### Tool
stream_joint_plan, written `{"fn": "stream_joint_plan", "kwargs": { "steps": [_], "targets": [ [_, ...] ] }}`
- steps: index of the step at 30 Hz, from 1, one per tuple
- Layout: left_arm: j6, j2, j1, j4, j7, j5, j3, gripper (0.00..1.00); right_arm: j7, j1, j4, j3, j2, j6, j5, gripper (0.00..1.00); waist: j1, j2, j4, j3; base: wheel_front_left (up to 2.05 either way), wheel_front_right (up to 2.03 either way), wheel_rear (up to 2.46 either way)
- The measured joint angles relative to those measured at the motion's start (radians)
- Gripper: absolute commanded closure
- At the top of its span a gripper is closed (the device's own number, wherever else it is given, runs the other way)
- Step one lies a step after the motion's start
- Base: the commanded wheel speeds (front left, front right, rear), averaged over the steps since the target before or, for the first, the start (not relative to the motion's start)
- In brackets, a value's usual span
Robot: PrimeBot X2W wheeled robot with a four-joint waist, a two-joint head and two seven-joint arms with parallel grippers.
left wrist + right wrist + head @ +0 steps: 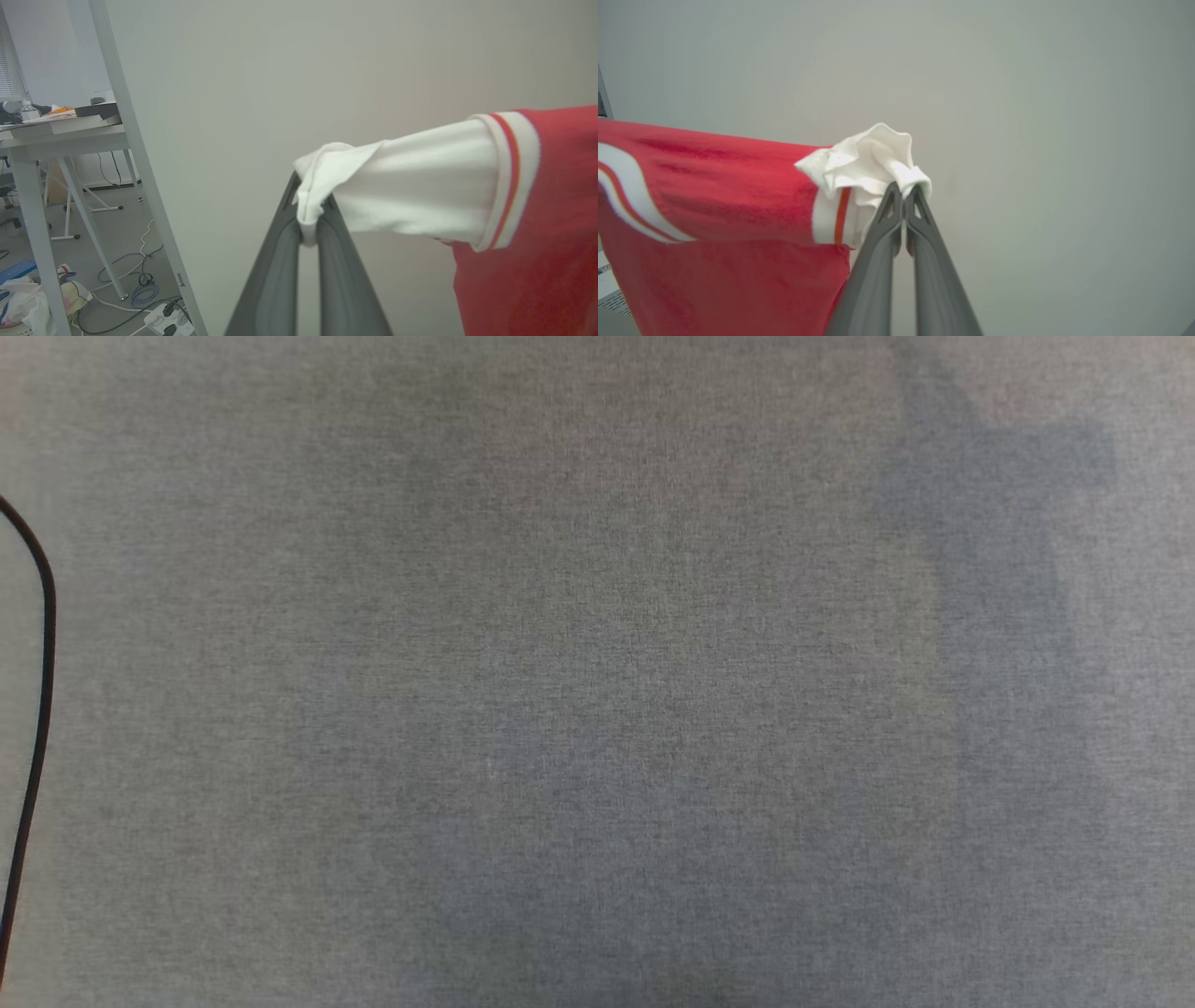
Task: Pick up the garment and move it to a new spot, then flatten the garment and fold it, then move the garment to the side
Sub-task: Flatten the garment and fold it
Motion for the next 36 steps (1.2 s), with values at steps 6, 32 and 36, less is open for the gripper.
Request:
{"fn": "stream_joint_plan", "kwargs": {
  "steps": [6, 32, 36],
  "targets": [
    [-0.032, -0.051, -0.018, 0.167, -0.022, -0.037, 0.01, 1.0, -0.067, -0.037, 0.165, 0.043, 0.049, 0.0, 0.016, 1.0, 0.0, 0.0, -0.017, 0.053, 0.0, 0.0, 0.0],
    [-0.16, -0.186, 0.586, 0.417, -0.194, -0.249, 0.024, 1.0, -0.261, 0.678, 0.262, 0.268, -0.005, 0.0, 0.353, 1.0, -0.0002, 0.0, -0.02, -0.108, 0.0, 0.0, 0.0],
    [-0.153, -0.155, 0.714, 0.279, -0.201, -0.229, 0.064, 1.0, -0.277, 0.803, 0.158, 0.245, -0.032, 0.002, 0.358, 1.0, -0.0002, 0.0, -0.019, -0.162, 0.0, 0.0, 0.0]
  ]
}}
